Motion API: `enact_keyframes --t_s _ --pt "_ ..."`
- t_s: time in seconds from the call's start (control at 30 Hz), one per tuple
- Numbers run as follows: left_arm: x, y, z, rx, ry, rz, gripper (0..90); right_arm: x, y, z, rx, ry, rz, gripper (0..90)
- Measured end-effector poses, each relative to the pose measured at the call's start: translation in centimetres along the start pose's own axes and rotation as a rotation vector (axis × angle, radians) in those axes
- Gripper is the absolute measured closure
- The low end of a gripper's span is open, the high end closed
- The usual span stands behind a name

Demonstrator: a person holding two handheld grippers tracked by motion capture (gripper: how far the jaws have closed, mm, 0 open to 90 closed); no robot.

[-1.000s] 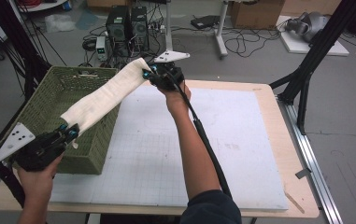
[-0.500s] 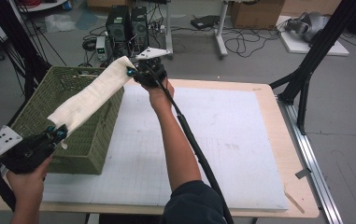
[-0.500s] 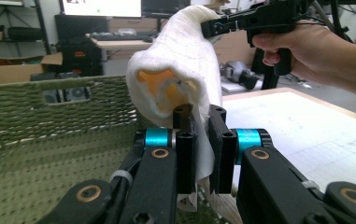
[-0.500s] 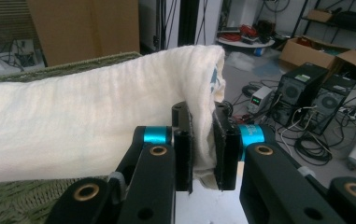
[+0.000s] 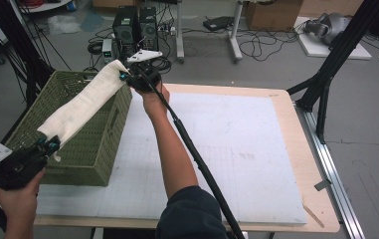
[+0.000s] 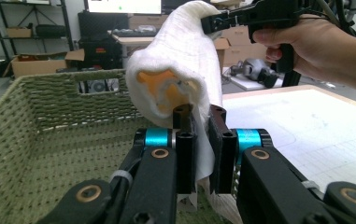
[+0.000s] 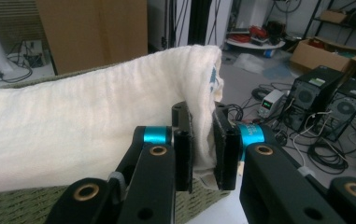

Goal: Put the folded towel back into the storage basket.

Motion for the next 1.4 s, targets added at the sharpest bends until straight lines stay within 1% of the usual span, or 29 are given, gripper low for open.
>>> enact_keyframes --t_s 0.13,0.27,0.5,0.63,0.7,0.77,0.8,0.83,0.87,0.9,0.93,0.97,1.03,1.1,1.17,1.27,1.4 --pt "0.4 -0.6 -0.1 -0.005 -0.002 -0.016 82.9 0.6 0.8 -0.6 -0.005 -0.005 -0.01 80.7" --pt "1.0 -1.2 -0.1 -0.012 -0.017 -0.031 82.8 1.2 1.6 -1.2 -0.013 -0.012 -0.017 80.7" --pt "1.8 -2.0 -0.1 -0.022 -0.036 -0.06 82.7 2.2 3.2 -1.6 -0.005 -0.014 -0.031 80.7" --pt "2.3 -2.3 -0.1 -0.017 -0.035 -0.084 82.7 2.7 4.2 -2.0 0.004 -0.018 -0.032 80.6" --pt "2.6 -2.4 -0.2 -0.02 -0.049 -0.093 82.6 3.0 4.7 -2.2 0.003 -0.016 -0.032 80.5" --pt "3.0 -2.4 -0.2 -0.006 -0.069 -0.099 81.6 3.4 5.2 -2.4 0.006 -0.015 -0.032 79.8" --pt "3.2 -2.3 -0.2 0.006 -0.083 -0.111 80.0 3.5 5.5 -2.5 0.016 -0.018 -0.027 78.3" --pt "3.3 -2.3 -0.3 0.003 -0.094 -0.124 73.9 3.8 6.0 -2.6 0.027 -0.022 -0.026 74.1" --pt "3.5 -2.3 -0.4 -0.004 -0.112 -0.139 64.7 3.9 6.2 -2.6 0.033 -0.022 -0.019 64.9" --pt "3.6 -2.4 -0.6 -0.01 -0.131 -0.143 55.9 3.9 6.5 -2.6 0.037 -0.012 -0.002 50.0" --pt "3.6 -2.5 -0.8 -0.022 -0.139 -0.145 52.3 4.0 6.7 -2.6 0.047 0.01 0.015 40.8" --pt "3.5 -2.7 -1.1 -0.037 -0.138 -0.153 48.9 4.0 6.8 -2.5 0.045 0.015 0.029 38.2" --pt "3.3 -3.0 -1.6 -0.058 -0.138 -0.149 46.2 4.3 6.8 -2.6 0.044 0.02 0.01 38.1" --pt "3.1 -3.1 -1.9 -0.07 -0.139 -0.152 43.0 4.5 6.7 -2.7 0.045 0.005 -0.001 38.0" --pt "2.9 -3.1 -2.1 -0.078 -0.136 -0.142 41.9 4.4 6.4 -2.8 0.041 -0.003 -0.01 37.9" --pt "2.6 -2.9 -2.1 -0.077 -0.129 -0.128 39.7 4.3 5.6 -2.9 0.033 0.007 -0.019 37.9" --pt "2.0 -2.2 -1.8 -0.063 -0.121 -0.097 35.5 3.9 4.2 -2.6 0.026 0.005 -0.038 36.4"
Point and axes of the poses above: each handheld gripper's, and its own axes: y roughly forward along the jaws, z roughly out of its underside, x roughly to its left, the point moved 6 cm from there along y, roughly forward along the jaws, and after that the axes turned 13 degrees about -y, right-handed, at the moved point
